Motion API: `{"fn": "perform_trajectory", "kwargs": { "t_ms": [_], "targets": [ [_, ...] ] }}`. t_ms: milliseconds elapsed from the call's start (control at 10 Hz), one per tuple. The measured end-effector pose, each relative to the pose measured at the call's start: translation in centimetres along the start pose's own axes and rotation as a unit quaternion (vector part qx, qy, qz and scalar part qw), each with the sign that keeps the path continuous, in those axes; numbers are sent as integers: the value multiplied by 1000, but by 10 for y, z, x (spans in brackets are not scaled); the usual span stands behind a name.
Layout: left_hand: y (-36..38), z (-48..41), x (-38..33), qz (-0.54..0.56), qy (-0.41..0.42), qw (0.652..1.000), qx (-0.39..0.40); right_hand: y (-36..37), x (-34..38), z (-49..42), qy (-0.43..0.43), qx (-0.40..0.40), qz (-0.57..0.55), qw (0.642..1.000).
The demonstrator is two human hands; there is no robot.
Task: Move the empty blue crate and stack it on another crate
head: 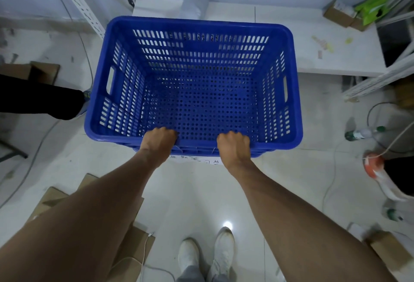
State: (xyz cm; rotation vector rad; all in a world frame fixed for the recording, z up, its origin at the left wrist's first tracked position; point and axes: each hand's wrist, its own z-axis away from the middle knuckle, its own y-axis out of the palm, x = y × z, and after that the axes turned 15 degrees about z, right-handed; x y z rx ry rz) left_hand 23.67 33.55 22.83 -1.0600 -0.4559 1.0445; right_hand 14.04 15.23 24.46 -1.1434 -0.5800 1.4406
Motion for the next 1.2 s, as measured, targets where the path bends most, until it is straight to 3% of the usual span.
{"fn": "perform_trajectory", "kwargs": {
  "t_ms": [200, 400, 700, 1100, 1200],
  "targets": [
    [-2, -5, -3, 0, -22, 999, 23, 0, -1, 0, 5, 3, -19, 1000],
    [-11, -17, 3, 18, 11, 995, 100, 2, -3, -2, -15, 17, -32, 999],
    [12, -24, 21, 68, 26, 997, 10, 3, -4, -8, -24, 33, -28, 999],
    [0, -17, 10, 75, 22, 997, -12, 4, -5, -12, -26, 34, -44, 998],
    [4, -17, 15, 83, 26, 996, -17, 10, -7, -14, -32, 27, -105, 994]
  ]
}}
